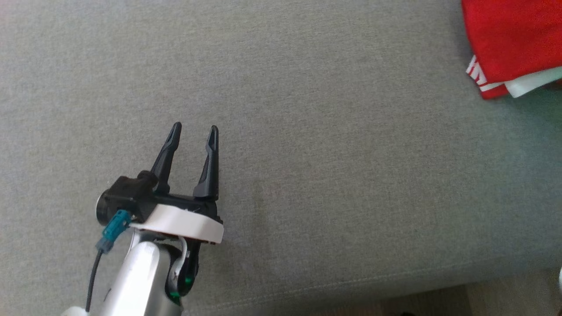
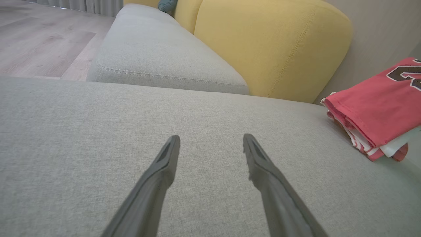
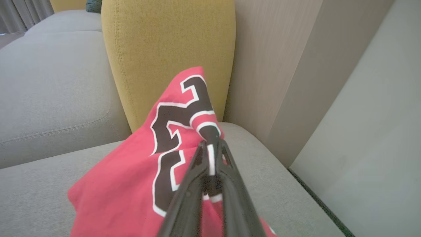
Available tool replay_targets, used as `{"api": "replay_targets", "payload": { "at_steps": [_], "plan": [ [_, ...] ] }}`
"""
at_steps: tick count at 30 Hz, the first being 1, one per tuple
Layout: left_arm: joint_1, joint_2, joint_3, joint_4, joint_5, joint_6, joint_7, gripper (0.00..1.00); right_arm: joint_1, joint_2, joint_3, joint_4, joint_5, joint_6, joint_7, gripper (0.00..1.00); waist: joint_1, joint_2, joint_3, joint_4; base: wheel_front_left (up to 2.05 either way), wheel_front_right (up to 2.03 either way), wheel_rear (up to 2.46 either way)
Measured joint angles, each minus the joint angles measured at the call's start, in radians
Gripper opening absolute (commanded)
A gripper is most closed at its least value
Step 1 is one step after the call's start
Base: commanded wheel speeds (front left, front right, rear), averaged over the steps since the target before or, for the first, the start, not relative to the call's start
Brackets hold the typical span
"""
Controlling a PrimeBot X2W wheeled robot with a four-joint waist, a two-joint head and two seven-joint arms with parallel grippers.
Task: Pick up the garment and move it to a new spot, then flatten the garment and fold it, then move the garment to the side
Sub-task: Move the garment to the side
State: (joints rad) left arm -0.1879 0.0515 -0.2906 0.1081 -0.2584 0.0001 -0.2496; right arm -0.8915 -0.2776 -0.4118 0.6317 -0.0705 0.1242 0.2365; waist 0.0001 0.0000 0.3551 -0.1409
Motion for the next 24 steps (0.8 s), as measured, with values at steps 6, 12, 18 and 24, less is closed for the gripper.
{"api": "replay_targets", "payload": {
  "at_steps": [6, 12, 18, 24],
  "plan": [
    [0.000, 0.000, -0.008, 0.000, 0.000, 0.000, 0.000, 1.00, -0.003, -0.016, -0.045, 0.032, -0.107, 0.000, -0.034, 1.00, 0.0000, 0.0000, 0.010, 0.013, 0.00, 0.00, 0.00],
    [0.000, 0.000, -0.009, 0.000, 0.000, 0.000, 0.000, 1.00, -0.005, -0.017, -0.086, 0.051, -0.167, 0.000, -0.063, 1.00, 0.0000, 0.0000, 0.021, 0.017, 0.00, 0.00, 0.00],
    [0.000, 0.000, -0.004, 0.005, 0.001, 0.000, 0.000, 1.00, -0.022, 0.000, -0.097, 0.063, -0.186, 0.000, -0.097, 1.00, 0.0000, 0.0000, 0.024, 0.013, 0.00, 0.00, 0.00],
    [0.000, 0.000, 0.009, 0.011, 0.002, 0.000, 0.000, 1.00, -0.032, 0.030, -0.046, 0.061, -0.155, 0.000, -0.153, 1.00, -0.0001, 0.0000, -0.002, 0.008, 0.00, 0.00, 0.00]
  ]
}}
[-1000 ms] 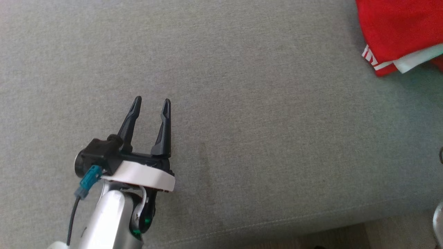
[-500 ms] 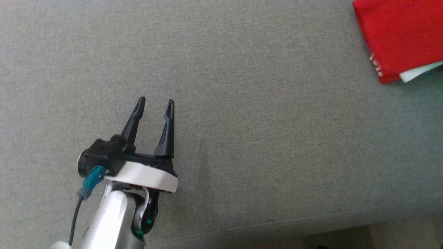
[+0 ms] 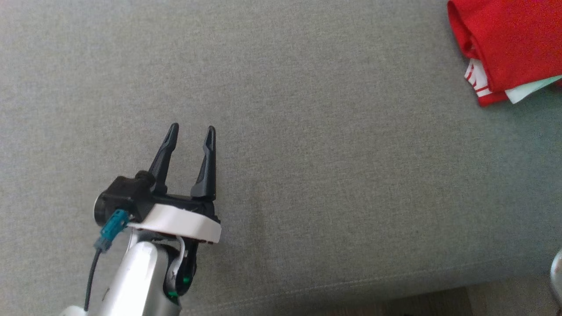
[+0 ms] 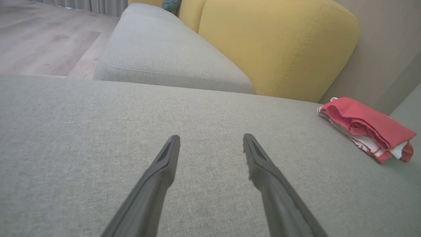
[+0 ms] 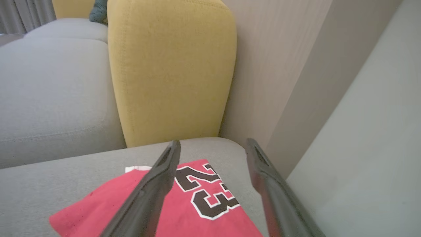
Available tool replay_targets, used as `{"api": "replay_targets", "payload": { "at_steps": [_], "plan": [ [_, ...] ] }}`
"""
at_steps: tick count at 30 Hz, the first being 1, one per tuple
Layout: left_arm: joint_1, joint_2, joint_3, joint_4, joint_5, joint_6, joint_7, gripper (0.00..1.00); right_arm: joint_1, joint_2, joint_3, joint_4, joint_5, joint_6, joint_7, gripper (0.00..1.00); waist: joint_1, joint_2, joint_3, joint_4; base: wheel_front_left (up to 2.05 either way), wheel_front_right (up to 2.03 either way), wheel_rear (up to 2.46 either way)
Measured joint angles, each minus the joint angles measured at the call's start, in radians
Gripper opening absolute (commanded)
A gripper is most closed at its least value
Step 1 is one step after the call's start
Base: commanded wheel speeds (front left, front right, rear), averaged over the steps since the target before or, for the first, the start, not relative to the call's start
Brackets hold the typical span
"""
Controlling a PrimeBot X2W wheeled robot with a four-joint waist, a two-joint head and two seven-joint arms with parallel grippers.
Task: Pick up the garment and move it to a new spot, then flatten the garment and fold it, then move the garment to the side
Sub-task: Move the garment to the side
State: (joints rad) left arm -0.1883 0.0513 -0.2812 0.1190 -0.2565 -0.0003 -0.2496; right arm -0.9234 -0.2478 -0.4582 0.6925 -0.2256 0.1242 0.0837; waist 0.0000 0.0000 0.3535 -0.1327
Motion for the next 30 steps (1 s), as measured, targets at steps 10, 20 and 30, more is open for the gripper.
{"api": "replay_targets", "payload": {
  "at_steps": [10, 20, 30],
  "plan": [
    [0.001, -0.002, 0.040, 0.012, -0.006, 0.050, 0.000, 1.00, 0.125, 0.069, 0.137, -0.085, 0.148, 0.000, -0.135, 1.00, 0.0000, 0.0000, -0.093, 0.020, 0.00, 0.00, 0.00],
    [0.062, -0.003, 0.063, 0.036, -0.026, 0.091, 0.000, 1.00, 0.417, 0.175, 0.326, -0.239, 0.266, 0.000, -0.208, 1.00, 0.0000, 0.0000, -0.195, 0.078, 0.00, 0.00, 0.00],
    [0.124, -0.002, 0.065, 0.120, 0.018, 0.120, 0.000, 1.00, 0.713, 0.199, 0.410, -0.373, 0.374, 0.000, -0.287, 1.00, -0.0001, 0.0000, -0.286, 0.161, 0.00, 0.00, 0.00]
  ]
}}
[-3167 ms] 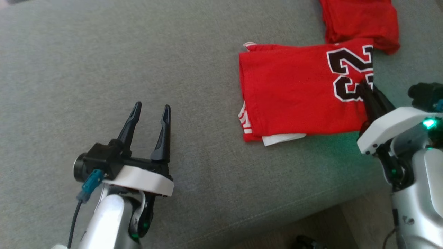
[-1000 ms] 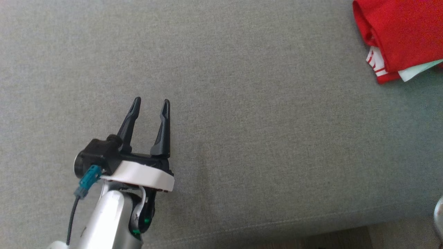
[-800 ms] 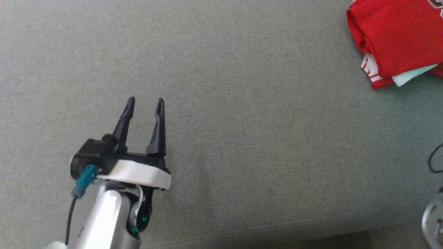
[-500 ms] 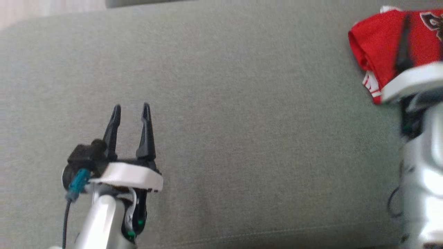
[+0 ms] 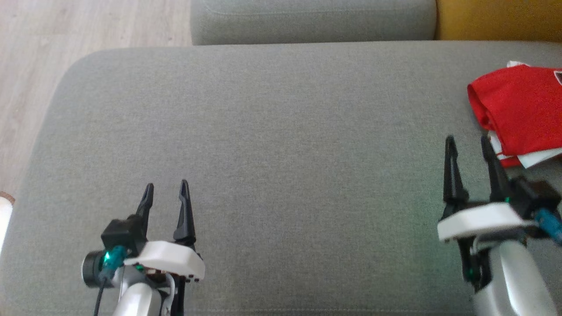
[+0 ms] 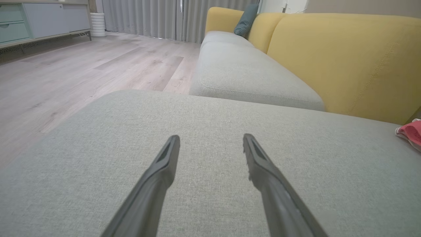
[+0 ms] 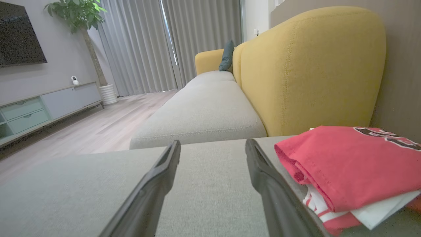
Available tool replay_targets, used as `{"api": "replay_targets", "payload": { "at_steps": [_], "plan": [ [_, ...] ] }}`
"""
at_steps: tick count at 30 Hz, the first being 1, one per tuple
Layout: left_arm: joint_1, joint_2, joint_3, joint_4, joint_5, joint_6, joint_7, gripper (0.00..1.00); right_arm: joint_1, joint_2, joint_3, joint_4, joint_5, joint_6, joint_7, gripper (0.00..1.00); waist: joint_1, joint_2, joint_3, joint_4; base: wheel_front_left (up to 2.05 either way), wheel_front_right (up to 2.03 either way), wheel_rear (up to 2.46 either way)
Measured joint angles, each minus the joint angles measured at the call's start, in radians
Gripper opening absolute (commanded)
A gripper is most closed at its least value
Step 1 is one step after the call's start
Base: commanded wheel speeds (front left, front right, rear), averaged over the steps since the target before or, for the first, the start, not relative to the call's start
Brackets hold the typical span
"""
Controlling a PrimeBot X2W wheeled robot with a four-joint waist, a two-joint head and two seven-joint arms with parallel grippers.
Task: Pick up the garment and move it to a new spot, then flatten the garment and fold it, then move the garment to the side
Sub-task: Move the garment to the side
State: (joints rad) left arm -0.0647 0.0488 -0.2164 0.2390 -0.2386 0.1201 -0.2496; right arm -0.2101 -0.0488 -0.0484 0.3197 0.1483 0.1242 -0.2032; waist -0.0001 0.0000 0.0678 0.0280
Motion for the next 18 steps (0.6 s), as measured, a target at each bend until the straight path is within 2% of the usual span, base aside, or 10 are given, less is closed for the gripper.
{"api": "replay_targets", "payload": {
  "at_steps": [7, 18],
  "plan": [
    [0.025, 0.000, -0.020, 0.026, 0.010, -0.001, 0.000, 1.00, 0.113, 0.001, 0.027, -0.027, 0.011, 0.000, -0.020, 1.00, 0.0000, 0.0000, -0.025, 0.013, 0.00, 0.00, 0.00],
    [0.024, 0.000, -0.047, 0.030, 0.010, -0.004, 0.000, 1.00, 0.137, 0.002, 0.067, -0.050, 0.019, 0.000, -0.036, 1.00, 0.0000, 0.0000, -0.038, -0.010, 0.00, 0.00, 0.00]
  ]
}}
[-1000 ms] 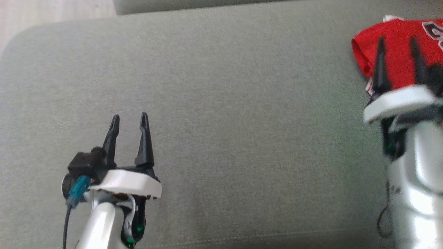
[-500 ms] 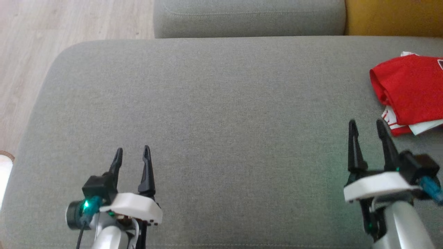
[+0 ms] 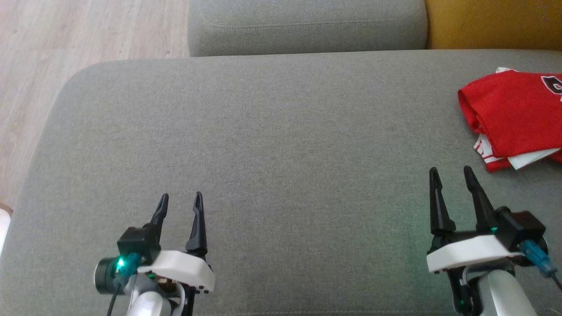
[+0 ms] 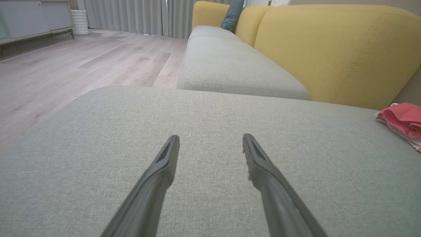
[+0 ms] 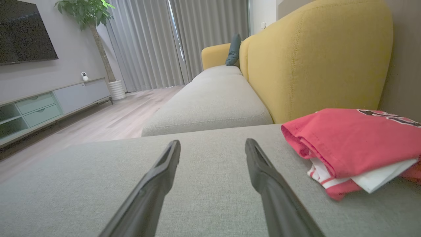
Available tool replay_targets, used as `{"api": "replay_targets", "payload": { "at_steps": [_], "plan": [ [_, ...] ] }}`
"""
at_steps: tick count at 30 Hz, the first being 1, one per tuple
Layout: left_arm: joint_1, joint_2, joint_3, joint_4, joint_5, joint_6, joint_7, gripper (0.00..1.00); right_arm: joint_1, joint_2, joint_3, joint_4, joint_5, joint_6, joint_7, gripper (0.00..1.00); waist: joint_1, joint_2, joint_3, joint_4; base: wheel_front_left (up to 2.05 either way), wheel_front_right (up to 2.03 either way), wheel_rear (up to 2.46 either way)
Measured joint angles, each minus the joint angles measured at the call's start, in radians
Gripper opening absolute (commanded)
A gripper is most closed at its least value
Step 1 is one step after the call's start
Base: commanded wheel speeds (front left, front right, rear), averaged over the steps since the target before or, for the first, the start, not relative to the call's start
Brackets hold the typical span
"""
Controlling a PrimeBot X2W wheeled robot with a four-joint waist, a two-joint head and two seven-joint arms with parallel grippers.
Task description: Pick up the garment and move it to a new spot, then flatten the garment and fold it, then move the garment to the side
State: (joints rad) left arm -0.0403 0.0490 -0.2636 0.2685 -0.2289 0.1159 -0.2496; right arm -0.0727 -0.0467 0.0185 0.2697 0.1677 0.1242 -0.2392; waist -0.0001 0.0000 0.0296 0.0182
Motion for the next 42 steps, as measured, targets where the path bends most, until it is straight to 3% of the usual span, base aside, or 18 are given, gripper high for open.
{"api": "replay_targets", "payload": {
  "at_steps": [22, 23, 29, 42],
  "plan": [
    [0.020, 0.000, -0.015, -0.005, 0.002, 0.007, 0.000, 1.00, 0.025, 0.000, 0.004, 0.023, 0.000, 0.000, 0.000, 1.00, 0.0000, 0.0000, -0.030, -0.001, 0.00, 0.00, 0.00],
    [0.020, 0.000, -0.015, 0.006, 0.003, 0.007, 0.002, 0.00, 0.026, 0.000, 0.004, 0.035, 0.000, 0.000, 0.001, 0.00, 0.0000, 0.0000, -0.030, -0.001, 0.00, 0.00, 0.00],
    [0.082, 0.000, -0.016, 0.083, -0.012, 0.007, 0.007, 0.00, 0.079, 0.002, 0.005, 0.117, 0.010, 0.000, 0.003, 0.00, 0.0000, 0.0000, -0.031, -0.002, 0.00, 0.00, 0.00],
    [0.078, 0.002, 0.001, 0.081, -0.151, -0.017, 0.034, 0.00, 0.083, 0.002, -0.004, 0.112, 0.147, 0.000, 0.039, 0.00, 0.0000, 0.0000, -0.030, -0.003, 0.00, 0.00, 0.00]
  ]
}}
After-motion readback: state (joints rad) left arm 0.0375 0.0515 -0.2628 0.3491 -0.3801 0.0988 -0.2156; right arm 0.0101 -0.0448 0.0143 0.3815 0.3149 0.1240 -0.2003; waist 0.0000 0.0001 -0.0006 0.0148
